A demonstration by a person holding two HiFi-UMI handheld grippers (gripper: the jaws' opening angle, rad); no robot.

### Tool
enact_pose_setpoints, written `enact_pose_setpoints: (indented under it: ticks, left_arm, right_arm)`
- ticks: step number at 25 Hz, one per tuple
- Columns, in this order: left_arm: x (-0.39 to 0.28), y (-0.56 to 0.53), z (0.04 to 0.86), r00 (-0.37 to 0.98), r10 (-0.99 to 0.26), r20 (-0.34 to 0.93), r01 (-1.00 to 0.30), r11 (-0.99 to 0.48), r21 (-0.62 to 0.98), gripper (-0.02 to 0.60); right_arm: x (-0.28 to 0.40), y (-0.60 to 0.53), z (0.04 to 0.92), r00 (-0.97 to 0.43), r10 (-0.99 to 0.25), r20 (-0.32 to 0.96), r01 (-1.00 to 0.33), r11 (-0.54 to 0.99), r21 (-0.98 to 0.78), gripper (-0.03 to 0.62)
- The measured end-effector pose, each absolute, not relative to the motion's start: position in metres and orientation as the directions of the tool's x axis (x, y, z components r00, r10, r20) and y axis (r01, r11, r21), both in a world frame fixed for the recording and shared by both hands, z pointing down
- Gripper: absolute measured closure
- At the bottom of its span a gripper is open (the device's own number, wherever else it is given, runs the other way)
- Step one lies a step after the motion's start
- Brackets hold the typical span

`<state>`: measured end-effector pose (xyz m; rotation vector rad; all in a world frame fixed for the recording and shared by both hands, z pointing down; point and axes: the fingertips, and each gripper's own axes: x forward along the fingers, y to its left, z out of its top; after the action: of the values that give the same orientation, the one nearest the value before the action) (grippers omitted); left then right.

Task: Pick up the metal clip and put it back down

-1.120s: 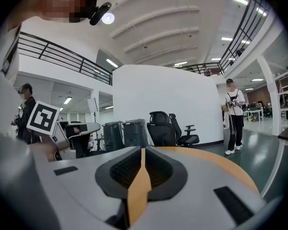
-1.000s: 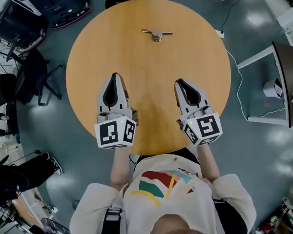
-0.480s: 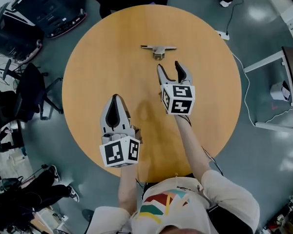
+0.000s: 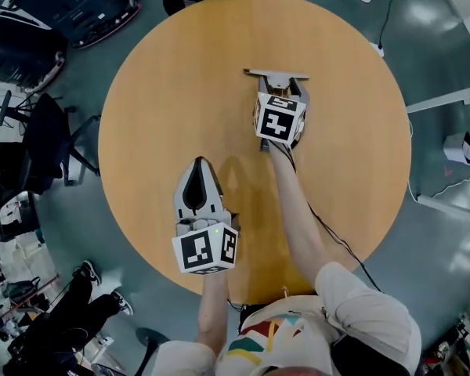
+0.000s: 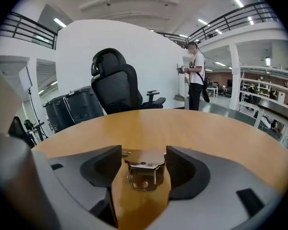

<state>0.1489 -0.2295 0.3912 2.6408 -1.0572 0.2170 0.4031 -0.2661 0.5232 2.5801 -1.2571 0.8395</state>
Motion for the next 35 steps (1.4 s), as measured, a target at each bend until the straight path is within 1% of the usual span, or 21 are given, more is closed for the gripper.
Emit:
enact_pose_setpoints:
  ticks: [4, 6, 10, 14, 18, 21, 24, 29, 33, 35]
  left_arm:
    - [0.160, -0.236, 0.391, 0.733, -0.646, 0.214, -0.680, -0.703, 0.209, 0.538]
    - [0.163, -0.239, 0.394, 0.734, -0.646, 0.212, -0.679, -0.700, 0.221, 0.538]
    - [0.165, -0.243, 0.398, 0.736, -0.637, 0.230, -0.677, -0.698, 0.234, 0.538]
    - [0.169, -0.233, 0.389, 0.741, -0.636, 0.218, -0.672, -0.703, 0.233, 0.538]
    - [0.163, -0.224, 0.380, 0.739, -0.642, 0.205, -0.674, -0.701, 0.234, 0.538]
    - [0.152, -0.219, 0.369, 0.730, -0.656, 0.191, -0.683, -0.695, 0.225, 0.538]
    - [0.142, -0.215, 0.353, 0.720, -0.674, 0.168, -0.694, -0.688, 0.214, 0.538]
    - [0.122, -0.201, 0.317, 0.706, -0.699, 0.111, -0.704, -0.677, 0.216, 0.538]
    - [0.112, -0.183, 0.282, 0.699, -0.713, 0.046, -0.706, -0.679, 0.203, 0.538]
    - [0.106, -0.171, 0.268, 0.695, -0.719, 0.016, -0.707, -0.679, 0.199, 0.538]
  right_arm:
    - [0.413, -0.268, 0.543, 0.466, -0.670, 0.578, -0.745, -0.650, -0.153, 0.322]
    - [0.413, -0.270, 0.549, 0.454, -0.662, 0.596, -0.749, -0.646, -0.148, 0.322]
    - [0.411, -0.281, 0.553, 0.459, -0.623, 0.634, -0.764, -0.640, -0.076, 0.322]
    - [0.412, -0.283, 0.554, 0.503, -0.573, 0.648, -0.757, -0.653, 0.010, 0.324]
    - [0.412, -0.279, 0.556, 0.486, -0.580, 0.653, -0.765, -0.644, -0.002, 0.322]
    - [0.406, -0.280, 0.548, 0.448, -0.618, 0.646, -0.790, -0.612, -0.038, 0.322]
    - [0.400, -0.277, 0.515, 0.445, -0.674, 0.589, -0.806, -0.588, -0.064, 0.322]
    - [0.374, -0.257, 0.424, 0.438, -0.781, 0.446, -0.843, -0.529, -0.099, 0.322]
    - [0.352, -0.221, 0.341, 0.386, -0.864, 0.323, -0.869, -0.458, -0.187, 0.322]
    - [0.342, -0.193, 0.306, 0.384, -0.887, 0.257, -0.878, -0.437, -0.194, 0.322]
